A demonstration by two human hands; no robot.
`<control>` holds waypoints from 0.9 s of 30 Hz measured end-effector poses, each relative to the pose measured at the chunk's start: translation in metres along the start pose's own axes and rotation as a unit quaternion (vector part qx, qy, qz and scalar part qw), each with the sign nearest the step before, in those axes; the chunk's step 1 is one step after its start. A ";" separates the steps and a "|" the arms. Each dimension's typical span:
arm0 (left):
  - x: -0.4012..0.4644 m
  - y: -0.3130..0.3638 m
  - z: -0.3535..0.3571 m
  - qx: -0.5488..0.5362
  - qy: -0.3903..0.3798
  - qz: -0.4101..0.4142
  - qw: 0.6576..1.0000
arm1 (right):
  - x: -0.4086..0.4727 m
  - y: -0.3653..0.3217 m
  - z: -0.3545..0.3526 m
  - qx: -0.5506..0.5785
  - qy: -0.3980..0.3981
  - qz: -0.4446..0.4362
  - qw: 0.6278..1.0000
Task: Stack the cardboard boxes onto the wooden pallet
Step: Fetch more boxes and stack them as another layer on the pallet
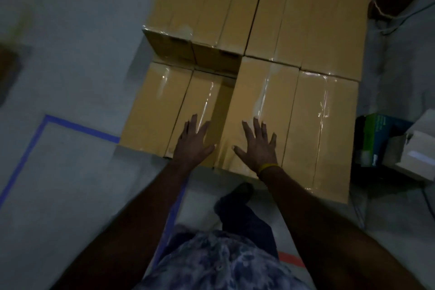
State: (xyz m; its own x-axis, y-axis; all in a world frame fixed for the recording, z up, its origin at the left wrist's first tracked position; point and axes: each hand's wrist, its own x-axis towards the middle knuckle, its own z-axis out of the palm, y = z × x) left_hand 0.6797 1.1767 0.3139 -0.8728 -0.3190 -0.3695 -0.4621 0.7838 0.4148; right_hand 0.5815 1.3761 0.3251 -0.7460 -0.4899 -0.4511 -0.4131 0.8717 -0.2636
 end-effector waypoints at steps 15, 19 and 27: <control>-0.202 -0.198 -0.096 -0.044 0.150 -0.100 0.983 | -0.102 -0.260 0.032 -0.067 0.031 -0.154 0.985; -0.233 -0.238 -0.121 -0.056 0.187 -0.129 0.972 | -0.106 -0.319 0.041 -0.058 0.026 -0.190 0.980; -0.236 -0.314 -0.162 -0.058 0.229 -0.180 0.955 | -0.076 -0.415 0.044 -0.094 0.016 -0.247 0.964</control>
State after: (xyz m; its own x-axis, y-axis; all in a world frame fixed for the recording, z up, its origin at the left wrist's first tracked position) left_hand 1.0054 0.9196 0.4058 -0.6191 -0.7769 -0.1146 -0.7362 0.5233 0.4293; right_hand 0.8328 1.0508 0.4309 -0.4484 -0.8476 -0.2838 -0.8073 0.5203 -0.2784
